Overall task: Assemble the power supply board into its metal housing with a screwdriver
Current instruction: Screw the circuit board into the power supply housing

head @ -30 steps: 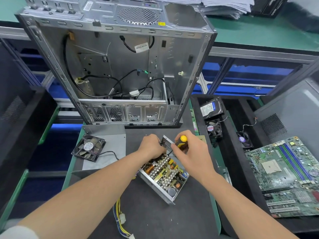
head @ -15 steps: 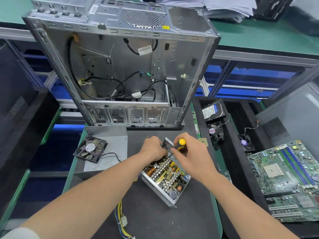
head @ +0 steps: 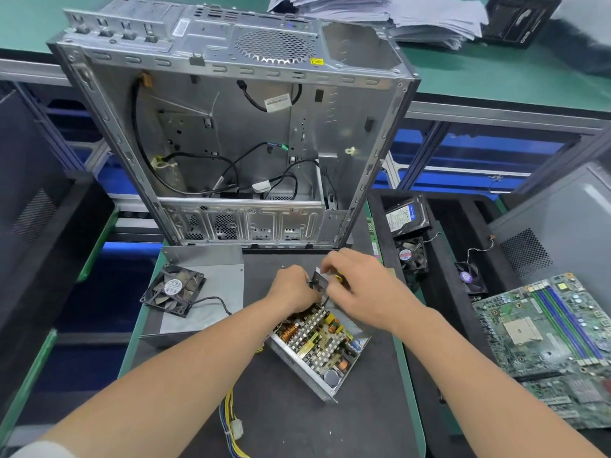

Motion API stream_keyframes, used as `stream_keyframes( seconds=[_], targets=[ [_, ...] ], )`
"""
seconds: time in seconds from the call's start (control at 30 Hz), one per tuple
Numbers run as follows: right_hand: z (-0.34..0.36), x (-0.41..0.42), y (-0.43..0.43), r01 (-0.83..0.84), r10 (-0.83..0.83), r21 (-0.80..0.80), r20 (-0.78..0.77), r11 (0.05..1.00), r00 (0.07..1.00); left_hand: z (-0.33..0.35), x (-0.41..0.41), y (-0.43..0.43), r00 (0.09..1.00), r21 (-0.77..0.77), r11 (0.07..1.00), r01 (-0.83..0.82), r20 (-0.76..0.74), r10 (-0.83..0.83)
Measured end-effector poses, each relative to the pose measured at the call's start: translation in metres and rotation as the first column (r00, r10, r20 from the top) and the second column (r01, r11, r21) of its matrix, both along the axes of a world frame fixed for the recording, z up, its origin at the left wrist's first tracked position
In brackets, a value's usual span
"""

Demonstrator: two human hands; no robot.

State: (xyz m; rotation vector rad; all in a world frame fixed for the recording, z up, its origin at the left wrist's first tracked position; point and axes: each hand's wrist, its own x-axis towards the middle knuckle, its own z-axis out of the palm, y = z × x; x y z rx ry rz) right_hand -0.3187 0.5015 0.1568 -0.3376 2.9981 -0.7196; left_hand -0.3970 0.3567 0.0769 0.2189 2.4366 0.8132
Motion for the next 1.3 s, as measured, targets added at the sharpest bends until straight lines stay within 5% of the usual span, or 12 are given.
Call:
stream_keyframes(
  seconds=[0.13, 0.37, 0.6, 0.77, 1.07, 1.23, 1.3],
  targets=[
    [0.009, -0.007, -0.001, -0.049, 0.049, 0.232, 0.004, 0.971, 0.999, 0.002, 0.001, 0.000, 1.000, -0.010, 1.000, 0.017, 0.007, -0.017],
    [0.022, -0.011, -0.003, -0.200, 0.158, 0.234, 0.186, 0.951, 0.970, 0.004, 0.001, 0.000, 1.000, -0.009, 1.000, 0.010, 0.002, -0.010],
    [0.021, -0.016, -0.008, -0.136, 0.094, 0.525, 0.107, 0.840, 0.990, 0.004, 0.001, -0.002, 0.999, 0.038, 0.999, 0.010, 0.043, -0.011],
    [0.028, -0.014, 0.002, -0.213, 0.129, 0.349, 0.249, 0.913, 0.960, 0.004, 0.003, -0.001, 0.999, 0.047, 0.999, -0.027, 0.021, 0.026],
    [0.028, -0.018, -0.009, 0.002, -0.120, 0.560, 0.174, 0.829, 0.977, 0.005, 0.005, -0.002, 0.996, 0.070, 0.995, -0.068, 0.056, 0.064],
    [0.035, -0.014, 0.001, -0.161, 0.067, 0.344, 0.269, 0.925, 0.961, 0.004, 0.004, -0.002, 0.996, 0.057, 0.996, -0.071, 0.049, 0.068],
    [0.033, -0.015, 0.002, -0.163, 0.072, 0.380, 0.244, 0.911, 0.967, 0.003, 0.005, -0.001, 0.996, 0.058, 0.996, -0.074, 0.044, 0.072]
  ],
)
